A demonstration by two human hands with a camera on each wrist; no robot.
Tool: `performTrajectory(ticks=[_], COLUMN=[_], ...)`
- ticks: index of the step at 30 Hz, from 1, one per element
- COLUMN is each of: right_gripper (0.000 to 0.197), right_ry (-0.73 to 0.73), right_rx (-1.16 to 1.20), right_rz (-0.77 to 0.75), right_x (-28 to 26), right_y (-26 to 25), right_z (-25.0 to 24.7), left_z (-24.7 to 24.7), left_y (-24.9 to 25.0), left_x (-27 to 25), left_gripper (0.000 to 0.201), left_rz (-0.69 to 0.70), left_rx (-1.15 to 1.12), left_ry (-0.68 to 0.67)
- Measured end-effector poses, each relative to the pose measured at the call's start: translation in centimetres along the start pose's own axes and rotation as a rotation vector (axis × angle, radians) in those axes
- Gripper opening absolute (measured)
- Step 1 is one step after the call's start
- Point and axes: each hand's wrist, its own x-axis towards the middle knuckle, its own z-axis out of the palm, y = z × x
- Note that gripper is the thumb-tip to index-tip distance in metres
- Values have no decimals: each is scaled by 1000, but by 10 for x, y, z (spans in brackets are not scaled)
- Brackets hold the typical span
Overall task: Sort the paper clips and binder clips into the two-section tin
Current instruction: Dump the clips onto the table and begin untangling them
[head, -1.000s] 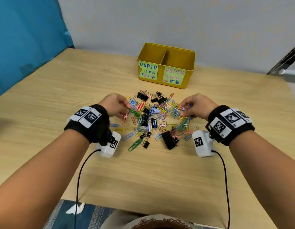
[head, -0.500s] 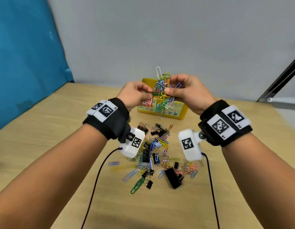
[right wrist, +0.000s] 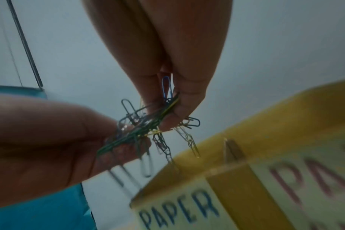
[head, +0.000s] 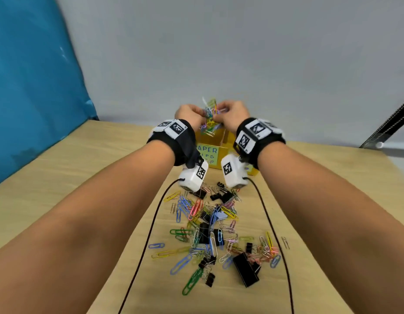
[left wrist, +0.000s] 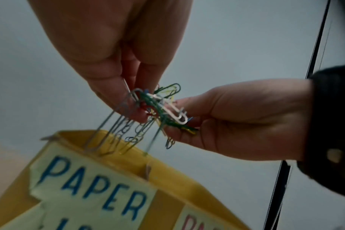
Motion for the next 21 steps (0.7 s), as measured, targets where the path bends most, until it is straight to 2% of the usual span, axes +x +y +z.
performTrajectory(ticks=[2, 4, 7, 11, 14, 17, 19, 21], right_gripper=[32, 34, 39, 45, 34, 23, 22, 23], right_ry=[-2, -91, -222, -191, -96, -57, -91, -197], right_rx=[-69, -76, 8, 12, -167, -449, -540, -595], right_rz=[49, 92, 126, 86, -34, -247, -406, -464], right_x=[3, 6, 5, 2, -10, -39, -64, -86], right_y=[15, 24, 28, 35, 37, 36, 38, 46], right_z=[12, 20, 21, 18, 16, 10, 10, 14], left_z=[6, 9, 4, -9, -18, -26, -29, -31], left_y=[-5, -9, -7, -15, -31, -45, -52, -56], left_x=[-2, -4, -10, -17, -24, -34, -42, -51], left_gripper=[13, 30, 40, 43, 38, 35, 34, 34], left_rz=[8, 43, 86, 134, 160, 168, 197, 217], left_rx=[68, 120, 201, 398, 559, 613, 647, 684], left_ry=[-38, -121, -209, -191, -201, -249, -239, -251])
